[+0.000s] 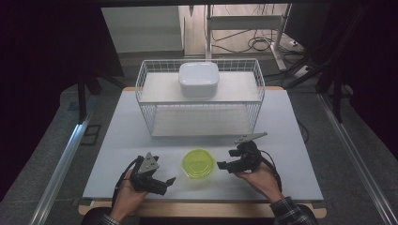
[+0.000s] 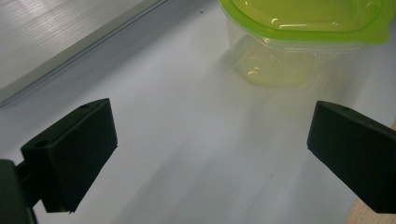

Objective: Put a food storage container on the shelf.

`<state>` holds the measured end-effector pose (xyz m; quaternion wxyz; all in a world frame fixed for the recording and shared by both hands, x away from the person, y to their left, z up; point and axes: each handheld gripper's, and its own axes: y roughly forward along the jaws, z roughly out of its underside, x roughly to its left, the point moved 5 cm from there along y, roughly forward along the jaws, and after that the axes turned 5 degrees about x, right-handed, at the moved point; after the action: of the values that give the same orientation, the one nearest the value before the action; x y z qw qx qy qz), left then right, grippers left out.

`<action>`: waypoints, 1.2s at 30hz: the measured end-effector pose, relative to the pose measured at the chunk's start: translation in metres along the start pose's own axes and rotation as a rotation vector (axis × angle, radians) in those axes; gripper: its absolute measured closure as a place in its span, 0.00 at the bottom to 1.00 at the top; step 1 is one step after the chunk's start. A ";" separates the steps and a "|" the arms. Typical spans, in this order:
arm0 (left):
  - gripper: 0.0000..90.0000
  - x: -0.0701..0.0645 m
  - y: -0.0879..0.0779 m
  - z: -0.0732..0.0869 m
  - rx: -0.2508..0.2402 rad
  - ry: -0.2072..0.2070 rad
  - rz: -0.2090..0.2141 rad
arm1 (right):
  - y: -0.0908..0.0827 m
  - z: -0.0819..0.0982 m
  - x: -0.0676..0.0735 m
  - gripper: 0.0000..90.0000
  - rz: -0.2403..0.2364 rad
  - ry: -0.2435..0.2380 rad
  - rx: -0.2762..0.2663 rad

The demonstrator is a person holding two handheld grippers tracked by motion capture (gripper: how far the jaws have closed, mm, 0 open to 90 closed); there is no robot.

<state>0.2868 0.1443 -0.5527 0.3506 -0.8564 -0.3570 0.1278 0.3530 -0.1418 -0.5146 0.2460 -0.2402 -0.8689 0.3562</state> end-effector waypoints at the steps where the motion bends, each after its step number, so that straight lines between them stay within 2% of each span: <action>1: 0.01 0.000 0.000 0.000 0.001 0.000 -0.003 | 0.001 -0.004 0.000 0.34 -0.027 0.007 -0.011; 2: 0.01 0.000 0.000 0.000 0.001 0.000 -0.003 | 0.001 -0.004 0.000 0.34 -0.027 0.007 -0.011; 5: 0.01 0.000 0.001 0.000 0.000 -0.001 -0.005 | 0.006 -0.012 0.002 0.41 -0.079 0.027 -0.020; 8: 0.01 0.000 0.001 0.000 0.000 -0.002 -0.005 | 0.009 -0.016 0.002 0.46 -0.096 0.043 -0.019; 12: 0.01 0.000 0.001 0.000 0.002 0.001 -0.005 | 0.018 -0.024 0.000 0.54 -0.139 0.080 0.000; 18: 0.01 0.000 0.001 0.000 0.003 0.008 -0.005 | 0.032 -0.031 -0.002 0.64 -0.170 0.099 0.028; 19: 0.01 -0.001 0.001 0.000 0.002 0.008 -0.005 | 0.035 -0.033 -0.004 0.68 -0.189 0.116 0.035; 23: 0.01 -0.001 0.000 0.000 0.002 0.009 -0.005 | 0.040 -0.034 -0.007 0.72 -0.209 0.139 0.046; 24: 0.01 -0.001 0.000 0.000 0.003 0.009 -0.006 | 0.043 -0.034 -0.008 0.74 -0.227 0.159 0.053; 28: 0.01 -0.001 0.000 0.000 0.000 0.010 -0.007 | 0.044 -0.034 -0.010 0.81 -0.248 0.195 0.065; 29: 0.01 -0.001 0.000 0.000 0.002 0.011 -0.007 | 0.044 -0.034 -0.010 0.85 -0.275 0.221 0.071; 30: 0.01 -0.001 0.000 0.000 0.002 0.011 -0.007 | 0.044 -0.034 -0.010 0.85 -0.275 0.221 0.071; 31: 0.01 -0.001 0.000 0.000 0.003 0.012 -0.007 | 0.044 -0.033 -0.010 0.89 -0.299 0.237 0.082; 34: 0.01 -0.001 0.000 0.000 0.003 0.014 -0.008 | 0.043 -0.033 -0.008 0.90 -0.315 0.244 0.089; 35: 0.01 -0.001 0.000 0.000 0.003 0.014 -0.008 | 0.041 -0.033 -0.008 0.91 -0.359 0.270 0.084; 36: 0.01 -0.001 0.000 0.000 0.003 0.014 -0.008 | 0.041 -0.033 -0.008 0.91 -0.359 0.270 0.084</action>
<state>0.2863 0.1431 -0.5527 0.3550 -0.8551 -0.3579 0.1210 0.3887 -0.1041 -0.5263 0.4292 -0.1166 -0.8413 0.3072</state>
